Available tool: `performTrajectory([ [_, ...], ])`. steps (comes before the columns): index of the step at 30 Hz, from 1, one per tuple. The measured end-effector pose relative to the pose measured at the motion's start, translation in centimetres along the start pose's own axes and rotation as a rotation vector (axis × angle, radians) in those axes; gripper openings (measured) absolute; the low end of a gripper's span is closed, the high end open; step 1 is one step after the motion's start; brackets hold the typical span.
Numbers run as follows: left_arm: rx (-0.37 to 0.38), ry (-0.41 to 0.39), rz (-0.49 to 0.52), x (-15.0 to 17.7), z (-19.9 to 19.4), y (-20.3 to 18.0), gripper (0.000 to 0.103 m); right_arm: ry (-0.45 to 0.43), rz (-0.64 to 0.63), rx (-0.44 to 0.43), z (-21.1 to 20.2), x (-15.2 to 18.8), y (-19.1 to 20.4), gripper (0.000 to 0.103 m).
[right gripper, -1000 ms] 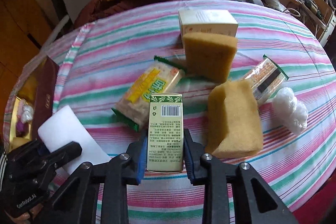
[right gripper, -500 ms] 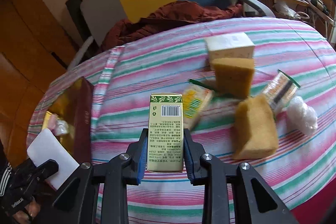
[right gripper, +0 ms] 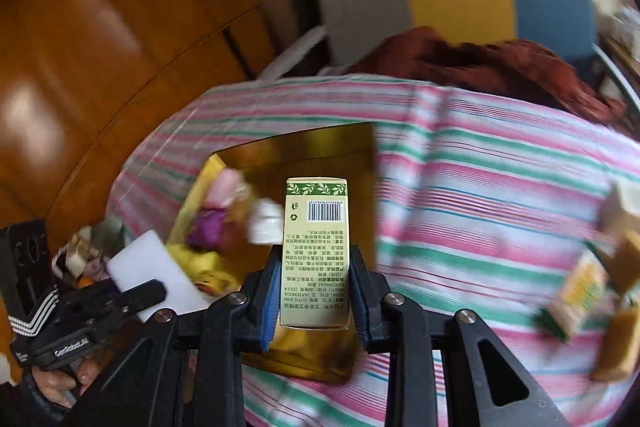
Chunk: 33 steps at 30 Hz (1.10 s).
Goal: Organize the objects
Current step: 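Carry both items over the gold tray and open both tools to release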
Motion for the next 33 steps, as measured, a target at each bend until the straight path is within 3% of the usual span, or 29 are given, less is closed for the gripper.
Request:
performTrajectory([
  [4,-0.045,-0.02,-0.067,-0.4,-0.5,3.2,0.025,0.043,-0.054,-0.035,2.7,0.0,3.7,0.029],
  [13,-0.084,-0.047,-0.106,-1.8,-0.4,5.9,0.026,0.09,-0.08,-0.066,5.9,0.0,6.9,0.029],
  [21,-0.136,0.03,-0.144,-0.8,2.0,8.3,0.031,0.119,-0.087,-0.079,8.2,0.0,8.5,0.029],
  [22,-0.159,0.037,-0.143,-0.6,2.1,8.6,0.033,0.126,-0.09,-0.079,8.6,0.2,8.6,0.029],
  [25,-0.209,0.018,-0.166,-0.5,1.5,9.4,0.065,0.142,-0.109,-0.071,9.6,0.4,8.9,0.03],
  [27,-0.225,-0.012,-0.184,-0.7,0.8,9.9,0.071,0.171,-0.122,-0.103,10.4,0.7,9.4,0.031],
  [30,-0.254,-0.029,-0.175,-0.6,-0.4,10.2,0.071,0.162,-0.124,-0.128,10.7,1.0,9.9,0.058],
  [33,-0.302,-0.057,-0.156,-0.3,-1.6,10.4,0.072,0.161,-0.113,-0.121,10.4,1.5,9.5,0.062],
])
Point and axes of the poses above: each gripper's, at about its wrist camera, not at the fingertips, and z roughly the way its jaws point, y to its left, x to its underside, the point moved 7 cm from there along z, roughly the way its jaws point, and after that the axes turned 5 degrees about z, right-handed, at the moved point
